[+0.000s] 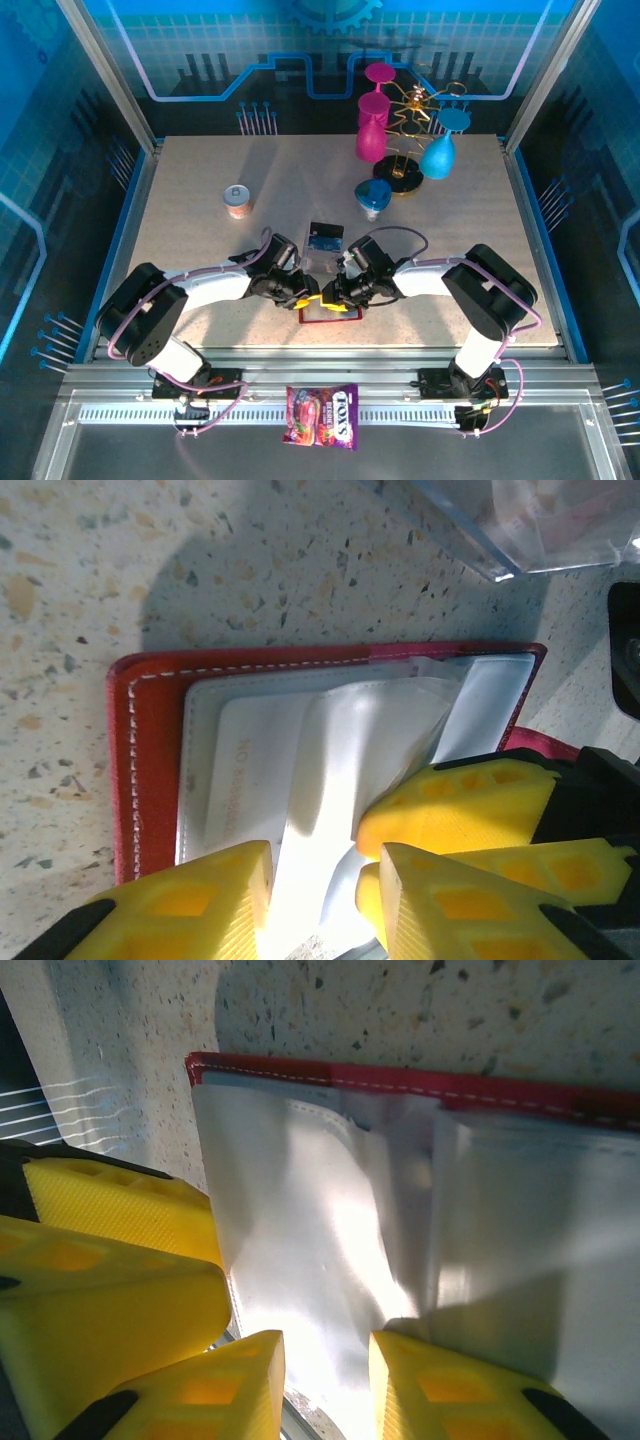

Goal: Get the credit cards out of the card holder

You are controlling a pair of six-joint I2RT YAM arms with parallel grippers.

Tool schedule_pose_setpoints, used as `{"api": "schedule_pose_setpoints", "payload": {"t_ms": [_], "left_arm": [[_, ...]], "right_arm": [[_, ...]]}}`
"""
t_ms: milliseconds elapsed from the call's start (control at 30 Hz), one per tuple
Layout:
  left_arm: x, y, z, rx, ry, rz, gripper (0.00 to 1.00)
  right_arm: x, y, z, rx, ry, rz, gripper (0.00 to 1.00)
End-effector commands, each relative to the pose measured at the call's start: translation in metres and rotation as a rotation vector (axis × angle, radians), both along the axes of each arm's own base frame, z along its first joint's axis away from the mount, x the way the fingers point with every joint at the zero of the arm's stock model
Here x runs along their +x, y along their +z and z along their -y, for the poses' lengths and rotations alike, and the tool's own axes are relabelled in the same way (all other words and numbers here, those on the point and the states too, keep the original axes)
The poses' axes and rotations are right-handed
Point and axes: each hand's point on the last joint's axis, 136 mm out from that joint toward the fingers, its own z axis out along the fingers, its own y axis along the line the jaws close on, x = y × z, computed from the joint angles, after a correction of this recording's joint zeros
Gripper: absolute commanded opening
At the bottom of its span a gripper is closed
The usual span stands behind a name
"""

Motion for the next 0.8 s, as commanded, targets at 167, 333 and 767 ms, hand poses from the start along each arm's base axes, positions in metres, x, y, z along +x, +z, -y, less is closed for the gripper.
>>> {"api": "schedule_pose_setpoints", "payload": {"t_ms": [167,333,767], "left_arm": [[-0.003,0.006,0.005,-0.027,-0.014,-0.002,0.32],[-0.002,0.011,0.006,-0.032,-0.017,0.009,0.32],[0.008,0.039,0.018,-0.060,-0.047,0.059,0.34]], "right_arm": [[-0.005,-0.008,0.015,-0.049,-0.041,-0.033,0.30],[-0.002,0.008,0.018,-0.047,-0.052,0.002,0.31],[0.006,0.039,0.041,-0.077,-0.094,0.076,0.31]]}}
